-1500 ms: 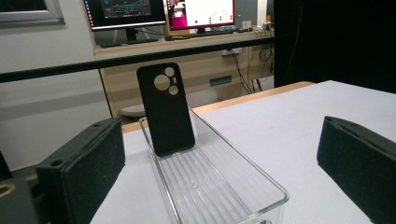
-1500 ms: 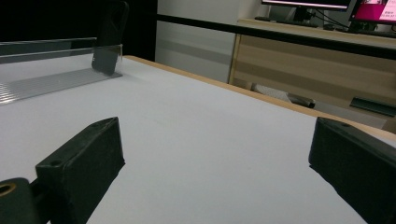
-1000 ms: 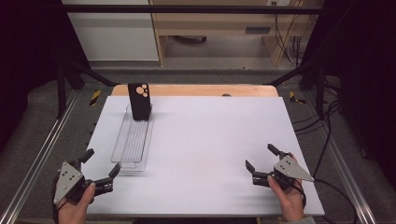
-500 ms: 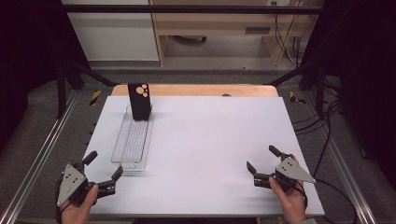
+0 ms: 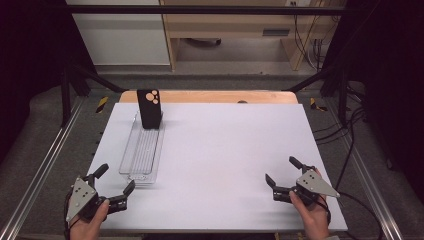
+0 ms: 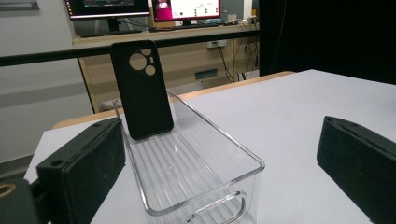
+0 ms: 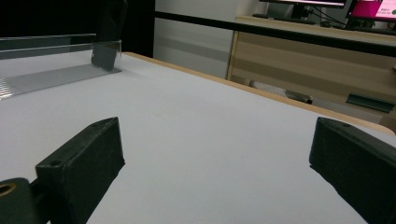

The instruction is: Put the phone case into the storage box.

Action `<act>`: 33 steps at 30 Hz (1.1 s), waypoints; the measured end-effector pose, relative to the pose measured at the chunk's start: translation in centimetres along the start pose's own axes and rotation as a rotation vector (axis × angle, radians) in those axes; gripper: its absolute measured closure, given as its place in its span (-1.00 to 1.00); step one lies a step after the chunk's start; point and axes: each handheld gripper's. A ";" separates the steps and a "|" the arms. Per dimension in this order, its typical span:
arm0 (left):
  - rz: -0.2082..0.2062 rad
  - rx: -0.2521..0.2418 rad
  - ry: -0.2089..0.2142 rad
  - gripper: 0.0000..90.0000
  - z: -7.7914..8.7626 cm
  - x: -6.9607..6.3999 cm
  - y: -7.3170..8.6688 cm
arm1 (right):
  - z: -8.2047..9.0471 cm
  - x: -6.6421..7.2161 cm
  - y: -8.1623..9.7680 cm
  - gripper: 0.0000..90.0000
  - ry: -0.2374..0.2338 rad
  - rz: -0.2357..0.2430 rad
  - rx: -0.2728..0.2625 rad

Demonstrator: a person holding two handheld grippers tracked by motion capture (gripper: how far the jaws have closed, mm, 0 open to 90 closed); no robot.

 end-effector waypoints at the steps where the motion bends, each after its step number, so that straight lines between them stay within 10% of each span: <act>1: 0.000 -0.003 0.005 -0.98 0.0 -0.1 0.1 | 0.0 0.0 0.0 -0.93 -0.001 0.001 0.000; 33: 0.035 -0.080 -0.002 -0.98 -1.8 -0.9 1.5 | -1.4 0.9 0.5 -0.93 -0.068 -0.033 -0.002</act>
Point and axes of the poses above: each handheld gripper's, and its own axes: z roughly backward along the jaws, y roughly out of its underside, x roughly to its left, and after that the axes turned 5 degrees about z, right-handed
